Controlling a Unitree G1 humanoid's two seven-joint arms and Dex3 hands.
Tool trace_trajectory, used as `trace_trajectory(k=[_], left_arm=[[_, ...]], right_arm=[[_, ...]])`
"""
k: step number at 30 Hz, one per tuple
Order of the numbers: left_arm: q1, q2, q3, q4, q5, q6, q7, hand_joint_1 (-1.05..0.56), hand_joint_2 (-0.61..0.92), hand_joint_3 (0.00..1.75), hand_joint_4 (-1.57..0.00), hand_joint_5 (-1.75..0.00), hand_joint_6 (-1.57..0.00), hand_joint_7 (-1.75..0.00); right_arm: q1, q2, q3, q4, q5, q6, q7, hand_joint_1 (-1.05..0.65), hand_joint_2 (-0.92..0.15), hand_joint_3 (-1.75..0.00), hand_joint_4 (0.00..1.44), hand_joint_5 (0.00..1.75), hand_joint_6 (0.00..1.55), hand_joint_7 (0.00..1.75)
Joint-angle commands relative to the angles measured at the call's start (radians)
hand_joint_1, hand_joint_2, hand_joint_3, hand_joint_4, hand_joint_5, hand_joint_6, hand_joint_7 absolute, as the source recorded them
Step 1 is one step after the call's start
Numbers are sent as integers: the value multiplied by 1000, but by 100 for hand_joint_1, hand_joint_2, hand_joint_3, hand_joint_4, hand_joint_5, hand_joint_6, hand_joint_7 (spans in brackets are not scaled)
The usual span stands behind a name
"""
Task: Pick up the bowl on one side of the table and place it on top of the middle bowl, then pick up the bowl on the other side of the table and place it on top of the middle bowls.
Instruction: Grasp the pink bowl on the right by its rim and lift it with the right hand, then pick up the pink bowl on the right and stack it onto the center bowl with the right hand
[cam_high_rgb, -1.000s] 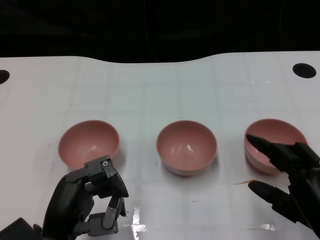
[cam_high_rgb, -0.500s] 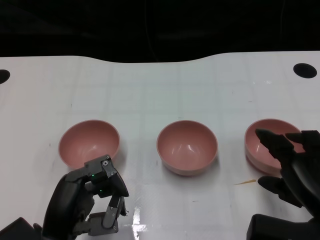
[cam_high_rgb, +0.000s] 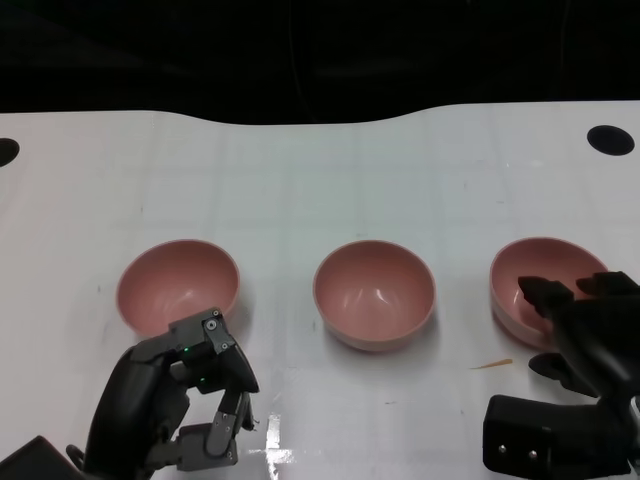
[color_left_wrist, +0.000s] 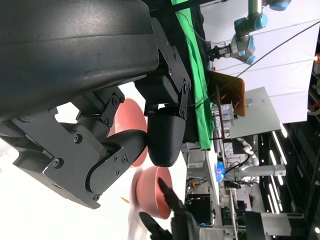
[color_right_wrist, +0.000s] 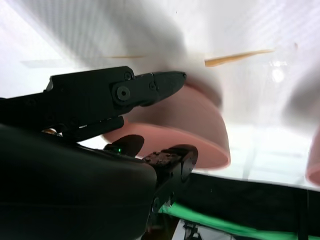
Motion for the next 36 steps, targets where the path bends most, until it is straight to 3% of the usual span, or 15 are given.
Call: trace_trajectory(k=[1, 4, 7, 8, 9, 11, 13, 15, 17, 20, 27, 36], left_arm=[[10, 5, 7, -8, 10, 1, 13, -17, 40, 133, -88, -170, -79, -154], [10, 5, 8, -8, 22, -4, 18, -18, 41, 131, -88, -169, -78, -155], [11, 5, 7, -9, 25, -10, 16, -18, 42, 130, -88, -169, -78, -155], [11, 4, 6, -9, 22, -11, 12, -16, 42, 130, -88, -169, -78, -155], [10, 4, 6, -9, 19, -12, 10, -16, 43, 130, -88, -169, -78, -154], [7, 3, 6, -6, 16, -13, 7, -15, 43, 130, -88, -169, -78, -154], [4, 3, 6, -3, 11, -10, 4, -15, 42, 130, -88, -169, -79, -153], [2, 3, 6, -1, 3, -3, 0, -15, 42, 131, -89, -169, -80, -152], [2, 5, 5, -3, -2, 4, -1, -15, 41, 132, -90, -168, -81, -151], [5, 8, 4, -11, -2, 16, 1, -15, 41, 133, -90, -168, -82, -150], [7, 4, 6, -9, 9, 7, 9, -16, 43, 128, -92, -167, -83, -150], [7, 4, 6, -17, 5, 17, 9, -17, 43, 128, -92, -166, -83, -151]], right_arm=[[-58, -26, 26, 104, 26, -25, -57, -45, -90, 0, 66, 26, 59, 5], [-88, -38, 35, 183, 69, -108, -174, -27, -91, -1, 86, 86, 97, 8], [-106, -47, 38, 234, 106, -183, -289, -25, -92, -2, 88, 149, 121, 13], [-113, -50, 40, 248, 111, -204, -326, -24, -92, -3, 91, 162, 125, 19], [-121, -54, 45, 259, 114, -221, -356, -24, -91, -7, 92, 168, 116, 47], [-132, -59, 52, 274, 117, -242, -395, -23, -90, -13, 95, 173, 89, 121], [-142, -62, 57, 277, 119, -255, -429, -23, -89, -16, 95, 174, 81, 144], [-151, -64, 59, 279, 126, -277, -462, -24, -88, -19, 96, 175, 79, 146], [-154, -66, 58, 269, 134, -295, -483, -24, -86, -23, 96, 175, 76, 159], [-156, -66, 56, 234, 141, -318, -514, -22, -66, -57, 95, 175, 72, 173], [-151, -39, 63, 66, 167, -408, -533, -13, -34, -108, 97, 175, 74, 175], [-181, 2, 116, -48, 171, -489, -446, -10, -20, -128, 100, 175, 79, 172]])
